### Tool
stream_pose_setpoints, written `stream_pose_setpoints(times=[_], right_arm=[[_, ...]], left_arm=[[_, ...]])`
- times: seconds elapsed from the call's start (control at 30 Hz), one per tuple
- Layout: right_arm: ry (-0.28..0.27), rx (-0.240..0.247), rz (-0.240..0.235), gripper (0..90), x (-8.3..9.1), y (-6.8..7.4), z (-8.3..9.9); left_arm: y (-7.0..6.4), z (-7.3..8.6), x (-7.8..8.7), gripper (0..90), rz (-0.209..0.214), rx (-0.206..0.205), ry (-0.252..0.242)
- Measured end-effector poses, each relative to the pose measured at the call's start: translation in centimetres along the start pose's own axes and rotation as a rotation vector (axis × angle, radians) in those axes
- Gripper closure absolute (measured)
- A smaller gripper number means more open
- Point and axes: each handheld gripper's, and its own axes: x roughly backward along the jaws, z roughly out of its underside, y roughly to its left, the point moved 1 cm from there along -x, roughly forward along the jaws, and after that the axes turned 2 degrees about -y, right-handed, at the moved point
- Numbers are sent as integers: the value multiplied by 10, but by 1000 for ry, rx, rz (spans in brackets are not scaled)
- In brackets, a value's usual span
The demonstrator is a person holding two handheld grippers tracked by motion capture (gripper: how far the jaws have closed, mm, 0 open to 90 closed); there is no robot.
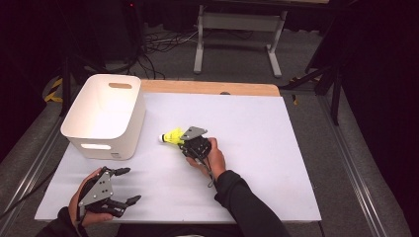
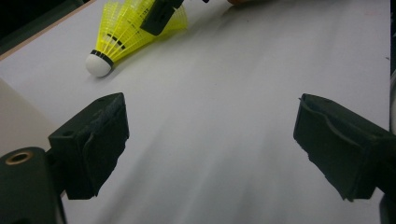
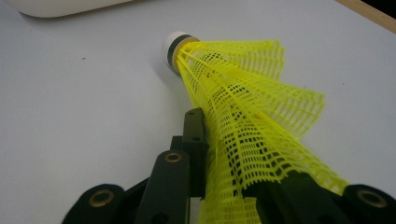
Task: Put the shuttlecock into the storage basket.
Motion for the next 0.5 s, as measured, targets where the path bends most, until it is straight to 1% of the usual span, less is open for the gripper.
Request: stream_pose_setpoints(times=[0.03, 0.17, 0.3, 0.5], right_arm=[[-2, -1, -5, 833, 0, 0, -1], [-3, -7, -17, 841, -1, 0, 0], [-21, -22, -26, 848, 3, -1, -1], [-27, -14, -40, 851, 4, 3, -1]], left_arm=[[0, 0, 0, 110, 0, 0, 0], [0, 0, 0, 111, 0, 2, -2], [0, 0, 0, 111, -3, 1, 3], [0, 1, 0, 111, -4, 1, 5]])
